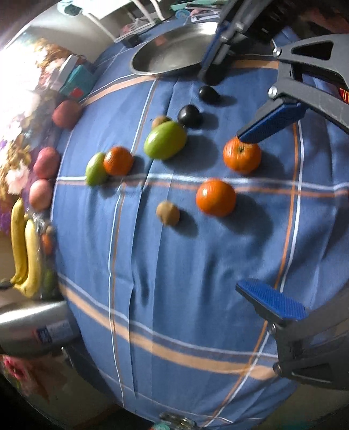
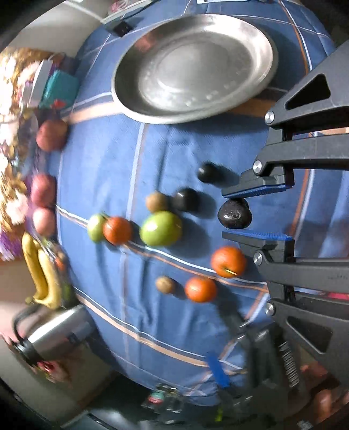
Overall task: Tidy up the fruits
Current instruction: 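Grasp the tangerine with the left tool while the right tool holds the plum, then carry both fruits over the steel plate and open both tools to drop them, then withdraw both open tools from the plate back toward the fruit row, then grasp another dark plum with the right tool while the left tool grasps a tangerine, then lift and carry the plum and tangerine in both tools over the steel plate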
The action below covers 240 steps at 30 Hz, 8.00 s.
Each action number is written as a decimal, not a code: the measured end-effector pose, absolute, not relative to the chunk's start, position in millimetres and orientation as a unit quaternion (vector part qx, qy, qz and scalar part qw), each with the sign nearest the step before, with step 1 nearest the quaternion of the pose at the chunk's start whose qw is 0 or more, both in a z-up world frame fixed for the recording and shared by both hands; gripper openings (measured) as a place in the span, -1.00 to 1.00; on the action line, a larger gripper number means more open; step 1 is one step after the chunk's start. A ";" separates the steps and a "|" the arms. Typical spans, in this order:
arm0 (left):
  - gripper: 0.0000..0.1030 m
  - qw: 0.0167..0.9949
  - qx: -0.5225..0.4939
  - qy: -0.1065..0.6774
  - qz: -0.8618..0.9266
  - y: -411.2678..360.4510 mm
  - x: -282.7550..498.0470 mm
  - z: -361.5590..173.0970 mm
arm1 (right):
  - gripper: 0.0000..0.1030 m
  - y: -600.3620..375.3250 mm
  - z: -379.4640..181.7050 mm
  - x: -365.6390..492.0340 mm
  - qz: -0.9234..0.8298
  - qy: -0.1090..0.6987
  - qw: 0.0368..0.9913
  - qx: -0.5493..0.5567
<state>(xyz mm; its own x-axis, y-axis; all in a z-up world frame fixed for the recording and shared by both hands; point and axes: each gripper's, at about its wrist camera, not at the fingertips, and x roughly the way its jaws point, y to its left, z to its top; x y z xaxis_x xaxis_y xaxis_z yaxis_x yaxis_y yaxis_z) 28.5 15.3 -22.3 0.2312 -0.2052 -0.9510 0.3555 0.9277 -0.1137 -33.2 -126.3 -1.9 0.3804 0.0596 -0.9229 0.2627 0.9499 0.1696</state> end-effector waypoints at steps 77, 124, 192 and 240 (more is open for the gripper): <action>0.29 0.773 0.152 0.558 -0.261 -246.6 26.5 -4.1 | -0.05 -373.2 -7.2 -86.9 -0.322 0.499 0.747 0.300; 1.00 0.835 0.145 0.522 -0.098 -75.0 89.5 -5.8 | 0.67 -256.9 8.1 -28.7 -0.240 0.520 0.802 0.170; 1.00 0.764 0.083 0.632 -0.104 -47.1 65.5 -72.3 | 0.08 -159.7 -51.2 2.6 -0.096 0.605 0.776 0.148; -0.23 0.810 -0.022 0.566 -0.151 -53.3 80.9 -2.1 | -0.52 -179.9 16.6 10.9 -0.112 0.541 0.812 0.190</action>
